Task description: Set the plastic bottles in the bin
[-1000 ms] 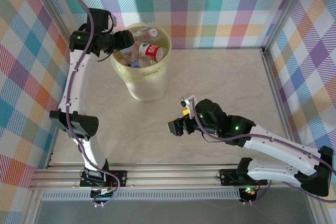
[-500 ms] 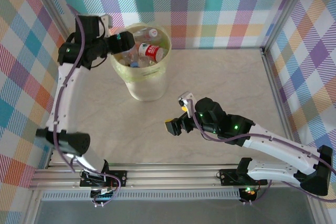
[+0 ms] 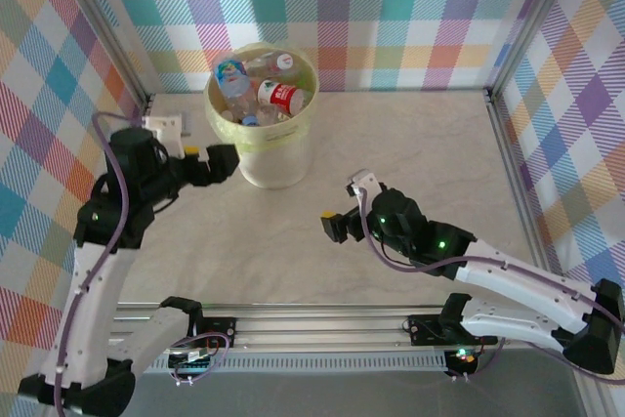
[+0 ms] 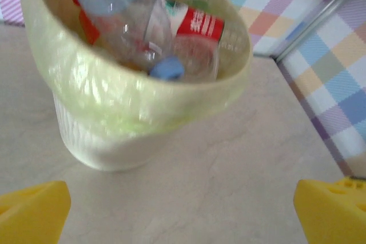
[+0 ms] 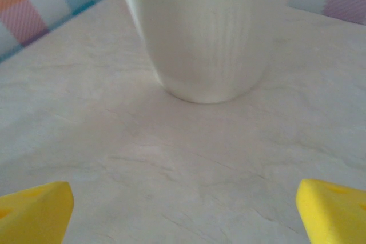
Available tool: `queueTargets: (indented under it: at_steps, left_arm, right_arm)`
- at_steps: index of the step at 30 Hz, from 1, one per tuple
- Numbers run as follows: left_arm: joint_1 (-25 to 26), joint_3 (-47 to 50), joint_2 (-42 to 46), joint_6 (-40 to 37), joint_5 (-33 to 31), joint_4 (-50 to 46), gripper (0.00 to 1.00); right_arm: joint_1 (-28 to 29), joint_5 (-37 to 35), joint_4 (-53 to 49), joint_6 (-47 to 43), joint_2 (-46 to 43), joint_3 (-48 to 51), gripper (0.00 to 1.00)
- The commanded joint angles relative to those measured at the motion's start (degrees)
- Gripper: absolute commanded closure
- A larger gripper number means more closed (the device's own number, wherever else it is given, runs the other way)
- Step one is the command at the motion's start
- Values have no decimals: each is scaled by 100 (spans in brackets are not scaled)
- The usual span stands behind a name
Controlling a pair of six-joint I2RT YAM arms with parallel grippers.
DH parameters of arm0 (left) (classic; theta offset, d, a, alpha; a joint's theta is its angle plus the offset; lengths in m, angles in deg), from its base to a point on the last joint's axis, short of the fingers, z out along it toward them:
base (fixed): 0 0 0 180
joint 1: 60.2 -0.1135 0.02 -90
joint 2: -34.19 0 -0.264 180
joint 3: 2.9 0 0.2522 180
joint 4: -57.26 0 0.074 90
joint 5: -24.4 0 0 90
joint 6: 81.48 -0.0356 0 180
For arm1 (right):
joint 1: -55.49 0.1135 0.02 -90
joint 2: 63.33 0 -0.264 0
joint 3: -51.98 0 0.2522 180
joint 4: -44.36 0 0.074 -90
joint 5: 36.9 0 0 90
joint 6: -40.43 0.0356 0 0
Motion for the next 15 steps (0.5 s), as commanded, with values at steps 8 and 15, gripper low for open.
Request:
queueTargets:
  at_steps: [8,15]
  left_arm:
    - [93,2405,831,269,-1232,1223,0]
    - [80,3536,306,101,-2473,2439,0]
  right_arm:
    - [-1158,-904,1069,362,-1273,1625,0]
    - [-2249,-867,1989,-202,-1381,2353,0]
